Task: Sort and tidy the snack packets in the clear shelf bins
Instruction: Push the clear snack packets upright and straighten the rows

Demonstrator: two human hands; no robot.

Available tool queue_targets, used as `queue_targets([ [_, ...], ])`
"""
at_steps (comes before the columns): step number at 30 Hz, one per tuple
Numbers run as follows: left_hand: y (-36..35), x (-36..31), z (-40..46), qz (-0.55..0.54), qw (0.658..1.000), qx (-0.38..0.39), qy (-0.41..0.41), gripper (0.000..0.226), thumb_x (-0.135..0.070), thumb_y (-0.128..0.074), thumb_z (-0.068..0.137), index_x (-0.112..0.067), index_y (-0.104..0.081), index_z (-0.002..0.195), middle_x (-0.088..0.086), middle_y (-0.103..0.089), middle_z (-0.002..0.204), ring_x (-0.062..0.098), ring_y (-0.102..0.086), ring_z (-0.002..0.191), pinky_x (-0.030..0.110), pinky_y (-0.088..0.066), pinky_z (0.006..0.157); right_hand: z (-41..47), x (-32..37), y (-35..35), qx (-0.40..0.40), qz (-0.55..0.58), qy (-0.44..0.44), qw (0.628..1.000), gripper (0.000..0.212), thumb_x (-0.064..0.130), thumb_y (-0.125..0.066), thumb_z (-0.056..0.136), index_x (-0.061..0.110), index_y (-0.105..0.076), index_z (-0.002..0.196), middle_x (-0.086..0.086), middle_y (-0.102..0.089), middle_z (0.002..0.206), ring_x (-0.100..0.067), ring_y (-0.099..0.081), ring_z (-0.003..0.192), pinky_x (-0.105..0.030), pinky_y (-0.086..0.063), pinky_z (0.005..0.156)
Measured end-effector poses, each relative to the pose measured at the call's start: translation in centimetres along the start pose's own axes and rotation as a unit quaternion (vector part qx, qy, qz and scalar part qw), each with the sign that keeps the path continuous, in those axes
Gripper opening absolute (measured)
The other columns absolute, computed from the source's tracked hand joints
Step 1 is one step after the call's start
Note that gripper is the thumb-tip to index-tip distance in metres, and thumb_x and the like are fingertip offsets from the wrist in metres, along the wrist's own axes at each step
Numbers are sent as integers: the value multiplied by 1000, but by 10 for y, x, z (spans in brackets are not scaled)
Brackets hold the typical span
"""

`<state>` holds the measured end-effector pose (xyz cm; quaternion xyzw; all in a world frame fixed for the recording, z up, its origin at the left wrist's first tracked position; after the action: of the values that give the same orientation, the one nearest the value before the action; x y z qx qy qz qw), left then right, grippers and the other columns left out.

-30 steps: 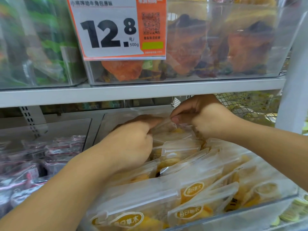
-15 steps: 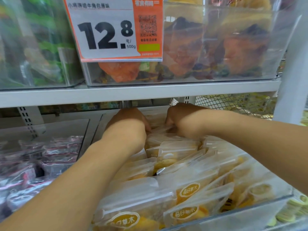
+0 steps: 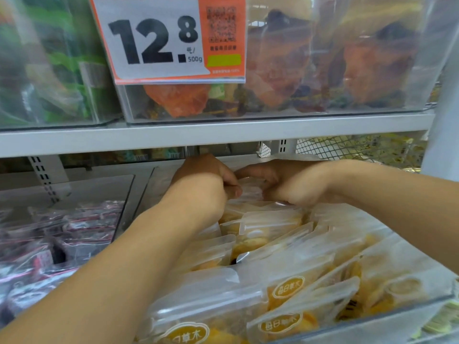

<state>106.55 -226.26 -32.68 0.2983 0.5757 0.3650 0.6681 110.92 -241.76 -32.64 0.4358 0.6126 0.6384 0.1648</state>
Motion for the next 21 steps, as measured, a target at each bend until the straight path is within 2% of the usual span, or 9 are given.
queue_targets([
  [2, 0, -2, -1, 38, 999, -1, 5, 9, -27, -78, 87, -32, -80, 95, -5, -75, 96, 18, -67, 89, 26, -52, 87, -6, -1, 3, 39, 57, -17, 997, 64, -4, -52, 94, 41, -47, 139, 32, -67, 86, 18, -59, 77, -9, -49, 75],
  [4, 1, -4, -3, 59, 998, -10, 16, 5, -27, -81, 84, -31, -79, 86, -3, -75, 97, 20, -67, 91, 28, -53, 88, -8, 2, 10, 22, 20, -23, 999, 56, 1, -56, 93, 40, -55, 133, 18, -69, 112, -4, -66, 101, -27, -56, 90],
  [7, 6, -4, -4, 79, 996, -34, 20, 17, -30, -86, 79, -34, -72, 69, -8, -73, 97, 19, -66, 96, 25, -51, 89, -3, 4, 16, -53, -138, -41, 988, 41, 11, -61, 93, 38, -61, 125, 13, -65, 97, -5, -60, 81, -7, -47, 63],
  [8, 7, -5, -3, 91, 995, -34, 17, 19, -31, -86, 78, -36, -71, 68, -9, -71, 96, 18, -65, 98, 23, -48, 87, 0, 2, 13, -60, -161, -45, 984, 41, 11, -61, 93, 36, -63, 125, 14, -64, 94, -6, -58, 79, -7, -44, 59],
  [10, 6, -8, -1, 100, 995, -22, 17, 19, -30, -86, 79, -37, -71, 69, -9, -71, 100, 17, -64, 100, 21, -46, 85, 5, -2, 7, -61, -149, -54, 986, 35, 11, -62, 94, 28, -66, 124, 15, -63, 91, -6, -58, 79, -9, -41, 59],
  [12, 6, -10, 3, 97, 995, -11, 17, 10, -27, -85, 81, -34, -78, 81, -6, -73, 108, 17, -64, 99, 19, -45, 84, 8, -2, 3, -60, -108, -55, 991, 34, 9, -61, 94, 25, -69, 122, 16, -63, 86, -6, -59, 79, -11, -42, 59],
  [15, 2, -11, 7, 78, 997, 5, 8, 15, -20, -81, 85, -29, -80, 97, -5, -73, 103, 12, -59, 82, 15, -41, 76, 9, -1, 2, -77, -50, -25, 996, 44, 3, -56, 91, 31, -68, 124, 22, -57, 73, 4, -52, 65, -11, -39, 57],
  [17, 1, -9, 8, 49, 999, 12, -2, 16, -19, -82, 84, -26, -81, 97, -6, -72, 94, 7, -55, 72, 10, -37, 69, 7, -3, 1, -55, -29, -12, 998, 46, 3, -56, 93, 33, -66, 127, 21, -63, 81, 4, -55, 68, -11, -43, 62],
  [21, 1, -5, 7, 27, 999, 22, -18, 18, -23, -86, 78, -25, -80, 95, -17, -60, 74, 2, -53, 68, 7, -38, 59, -8, -10, 12, 44, 84, -21, 995, 51, -9, -50, 97, 24, -60, 134, 4, -71, 116, -6, -68, 104, -15, -53, 81],
])
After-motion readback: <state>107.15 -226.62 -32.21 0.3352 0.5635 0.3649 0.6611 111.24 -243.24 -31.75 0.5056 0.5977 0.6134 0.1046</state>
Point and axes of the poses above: each hand's wrist, its own z-axis towards the middle knuckle, its own y-axis out of the back of the hand, x = y × z, the point moved 3 cm from there along z, towards the middle knuckle
